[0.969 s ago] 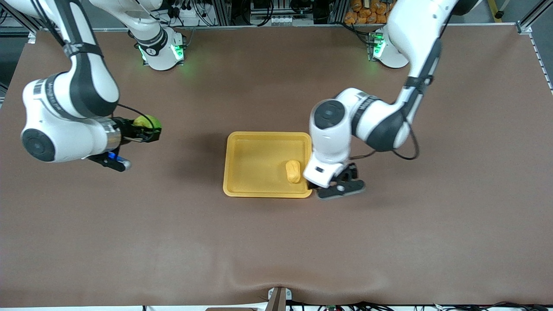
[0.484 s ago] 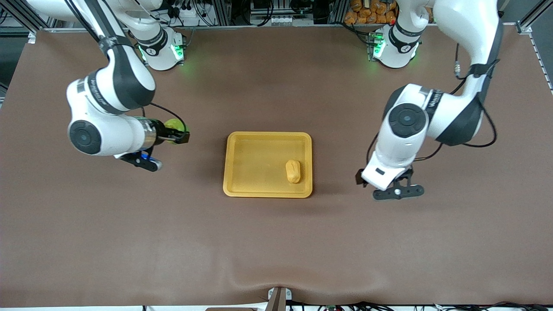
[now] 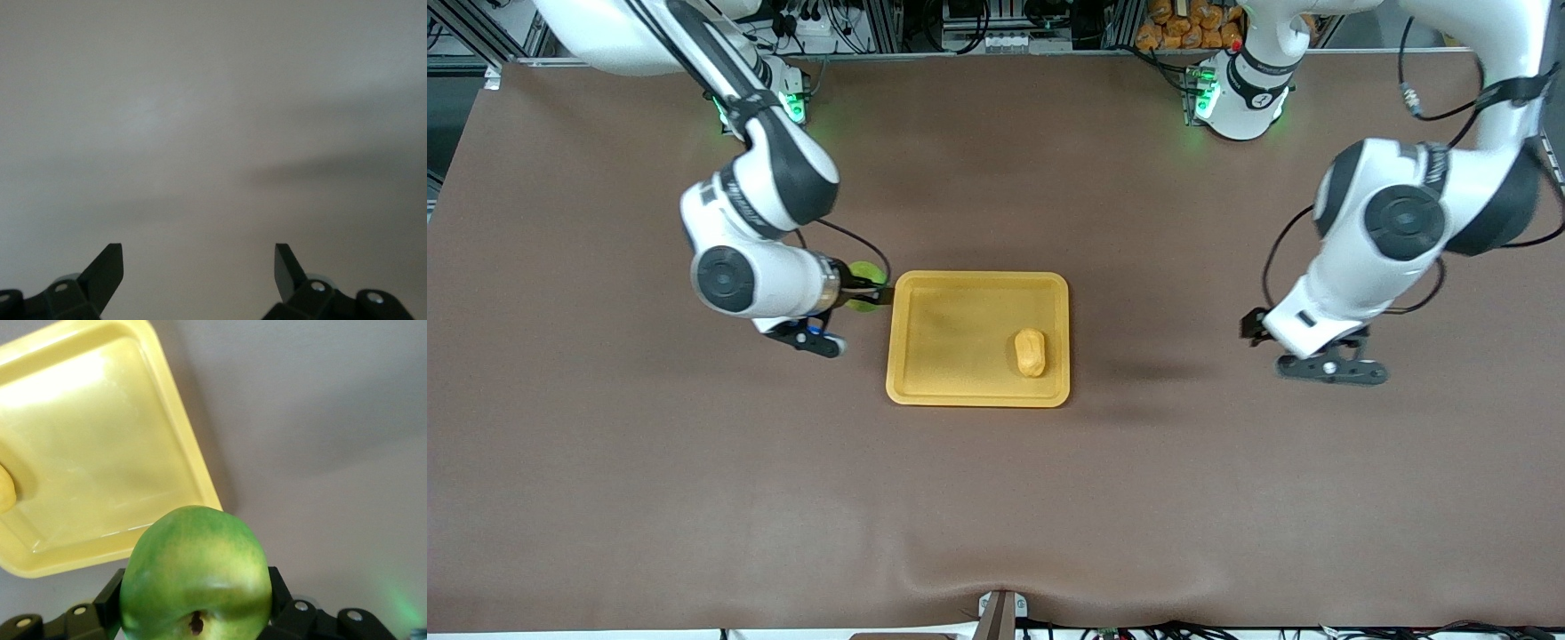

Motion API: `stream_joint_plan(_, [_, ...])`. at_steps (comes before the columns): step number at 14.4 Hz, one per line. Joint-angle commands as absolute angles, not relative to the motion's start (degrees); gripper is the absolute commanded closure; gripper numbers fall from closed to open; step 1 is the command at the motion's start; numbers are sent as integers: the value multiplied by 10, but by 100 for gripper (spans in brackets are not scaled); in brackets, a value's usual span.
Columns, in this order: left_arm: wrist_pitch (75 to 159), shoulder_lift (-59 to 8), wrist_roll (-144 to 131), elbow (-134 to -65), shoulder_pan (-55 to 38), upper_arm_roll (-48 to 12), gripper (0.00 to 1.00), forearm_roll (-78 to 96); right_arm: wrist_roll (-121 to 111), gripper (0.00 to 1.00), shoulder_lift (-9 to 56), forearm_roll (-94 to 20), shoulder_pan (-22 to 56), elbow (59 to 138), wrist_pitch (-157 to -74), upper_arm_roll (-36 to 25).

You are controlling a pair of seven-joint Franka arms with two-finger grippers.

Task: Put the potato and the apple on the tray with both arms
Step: 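Carry the green apple over the tray with the right gripper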

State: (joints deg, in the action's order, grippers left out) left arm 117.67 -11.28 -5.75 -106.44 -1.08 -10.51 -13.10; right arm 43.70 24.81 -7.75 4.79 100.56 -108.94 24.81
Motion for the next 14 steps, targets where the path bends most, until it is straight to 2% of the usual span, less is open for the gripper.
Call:
stream_joint_plan(1, [1141, -75, 17, -1087, 11, -113, 0, -120, 461, 100, 270, -58, 61, 1003, -1131, 255])
stream_joint_plan(3, [1103, -61, 63, -1082, 18, -109, 0, -119, 461, 100, 294, -8, 96, 1002, -1180, 255])
stream_joint_plan(6, [1058, -36, 90, -1075, 25, -113, 0, -105, 461, 100, 319, 29, 99, 1001, -1209, 263])
stream_joint_plan(10, [953, -34, 94, -994, 23, -113, 0, -74, 459, 100, 364, 33, 98, 997, -1245, 266])
stream_joint_plan(14, [906, -32, 92, -941, 23, -114, 0, -56, 456, 100, 374, 62, 99, 997, -1264, 267])
